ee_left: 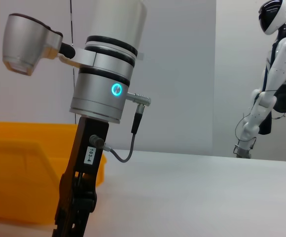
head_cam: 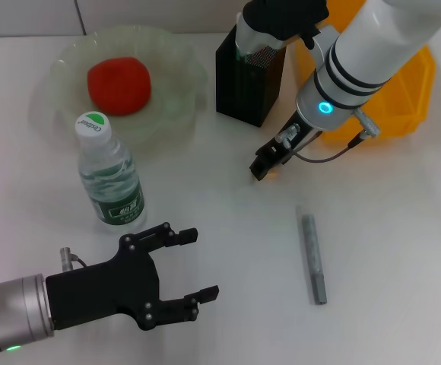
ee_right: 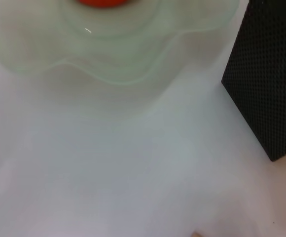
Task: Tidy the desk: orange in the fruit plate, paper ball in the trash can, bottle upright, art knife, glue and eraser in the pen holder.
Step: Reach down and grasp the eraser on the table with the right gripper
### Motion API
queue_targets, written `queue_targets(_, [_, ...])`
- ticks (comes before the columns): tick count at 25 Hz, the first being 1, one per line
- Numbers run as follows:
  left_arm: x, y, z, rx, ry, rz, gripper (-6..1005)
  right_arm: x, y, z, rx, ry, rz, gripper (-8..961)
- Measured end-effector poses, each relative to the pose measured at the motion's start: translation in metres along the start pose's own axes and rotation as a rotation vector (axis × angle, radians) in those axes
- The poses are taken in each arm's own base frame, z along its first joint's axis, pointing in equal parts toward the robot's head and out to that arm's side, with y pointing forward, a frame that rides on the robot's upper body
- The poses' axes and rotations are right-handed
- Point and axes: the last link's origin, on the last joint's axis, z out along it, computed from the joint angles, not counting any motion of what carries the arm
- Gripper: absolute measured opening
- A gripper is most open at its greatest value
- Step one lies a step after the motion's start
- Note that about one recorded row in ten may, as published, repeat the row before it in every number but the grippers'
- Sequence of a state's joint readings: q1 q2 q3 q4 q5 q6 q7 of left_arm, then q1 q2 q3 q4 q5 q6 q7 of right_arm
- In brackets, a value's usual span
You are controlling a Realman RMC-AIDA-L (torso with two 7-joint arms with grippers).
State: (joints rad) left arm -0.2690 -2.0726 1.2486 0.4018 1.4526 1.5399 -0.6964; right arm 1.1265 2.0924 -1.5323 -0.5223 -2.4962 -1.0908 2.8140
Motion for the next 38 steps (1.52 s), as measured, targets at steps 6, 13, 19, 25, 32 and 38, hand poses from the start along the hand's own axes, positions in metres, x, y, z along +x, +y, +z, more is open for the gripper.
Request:
queue_targets(6, [0.001,-0.001,0.002,-0.002,0.0,0.004,813,0.0,0.005,0.002,-0.032,-0.013,-0.009,521])
queue_targets(13, [0.001,-0.002,0.002,-0.003,0.001,0.007,813,0.001,0.003,0.003,-0.028,-0.009,-0.008,515])
queue_targets(19, [0.002,-0.002,0.003,-0.004,0.002,0.008,813,0.001,0.002,0.005,-0.025,-0.014,-0.011,493])
queue_targets(25, [0.0,-0.001,0.003,-0.005,0.001,-0.001,813,0.002,0.002,0.005,-0.025,-0.01,-0.014,470])
queue_targets(32, [0.0,0.0,0.003,-0.006,0.001,-0.003,813,0.002,0.002,-0.002,-0.043,-0.044,-0.007,413])
queue_targets(38, [0.0,0.0,0.003,-0.007,0.001,-0.003,813,-0.007,0.0,-0.024,-0.054,-0.112,-0.009,352])
